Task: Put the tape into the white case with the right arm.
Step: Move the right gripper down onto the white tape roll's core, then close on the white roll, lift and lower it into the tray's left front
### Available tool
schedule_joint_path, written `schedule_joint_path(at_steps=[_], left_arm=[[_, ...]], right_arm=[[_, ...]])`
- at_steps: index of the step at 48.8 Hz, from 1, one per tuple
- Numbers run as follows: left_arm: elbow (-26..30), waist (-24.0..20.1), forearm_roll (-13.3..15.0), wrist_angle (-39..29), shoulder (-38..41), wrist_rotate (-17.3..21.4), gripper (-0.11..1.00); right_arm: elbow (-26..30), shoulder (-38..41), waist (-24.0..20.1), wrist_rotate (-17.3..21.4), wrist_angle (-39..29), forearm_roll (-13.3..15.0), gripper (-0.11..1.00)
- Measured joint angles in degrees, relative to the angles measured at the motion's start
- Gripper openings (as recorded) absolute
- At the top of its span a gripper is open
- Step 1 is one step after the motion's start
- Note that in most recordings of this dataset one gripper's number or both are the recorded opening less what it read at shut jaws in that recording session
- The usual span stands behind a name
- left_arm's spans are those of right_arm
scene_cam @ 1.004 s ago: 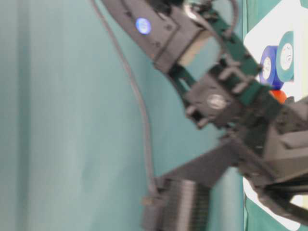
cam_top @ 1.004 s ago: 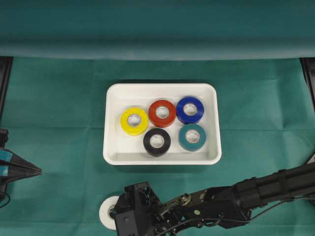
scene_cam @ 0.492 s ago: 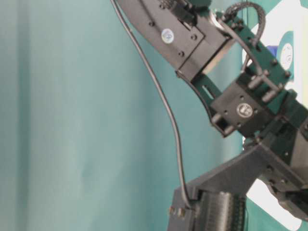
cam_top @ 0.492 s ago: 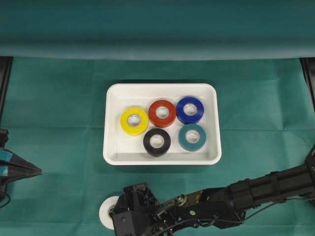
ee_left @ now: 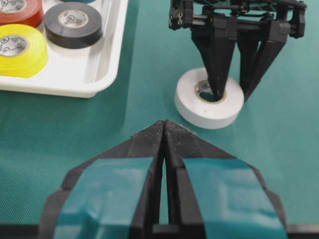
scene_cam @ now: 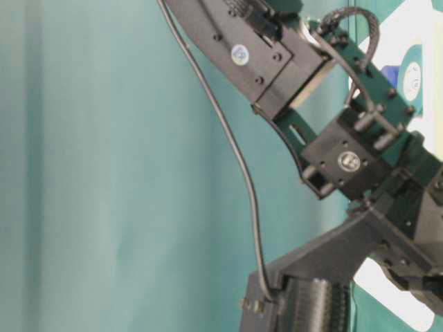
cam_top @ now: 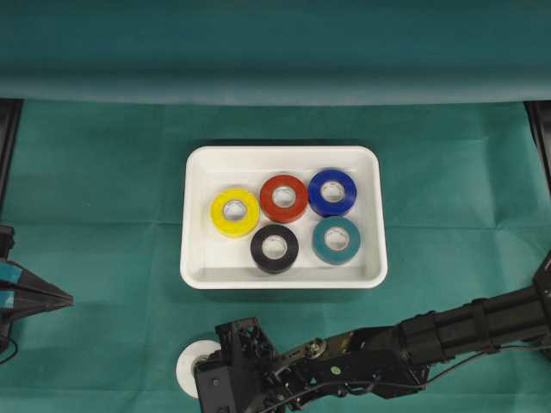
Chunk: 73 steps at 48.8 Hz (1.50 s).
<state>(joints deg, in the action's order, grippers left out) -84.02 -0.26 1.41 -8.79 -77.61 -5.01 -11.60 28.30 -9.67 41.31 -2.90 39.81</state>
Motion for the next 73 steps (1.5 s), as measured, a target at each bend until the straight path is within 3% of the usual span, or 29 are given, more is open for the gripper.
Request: schedule_joint_path(at_steps=[12,26,42,58,73], left_arm=[[0.0,-0.09,0.09,0.0,0.0,0.0,0.0],[0.0,-0.09,0.0,0.0,0.0,0.0,0.0],[0.0,0.0,0.09,0.0,0.0,0.0,0.0],[0.0,0.0,0.0,0.0,0.0,0.0,0.0],[0.0,0.0,0.0,0.0,0.0,-0.09,0.0]], right_arm=[[0.0,-1.23,-0.09,0.0,-1.05,0.7,0.04],[0.0,-7.21,-0.18,0.0,-7.56,1.14,0.03],[0.0,-7.73,0.18,0.0,-10.2,1.41,0.03],[0.0,-10.2,4.75,0.0,-14.77,4.83,0.03],[-1.85,-10.63,10.46,0.0,-15.91,5.36,0.03]])
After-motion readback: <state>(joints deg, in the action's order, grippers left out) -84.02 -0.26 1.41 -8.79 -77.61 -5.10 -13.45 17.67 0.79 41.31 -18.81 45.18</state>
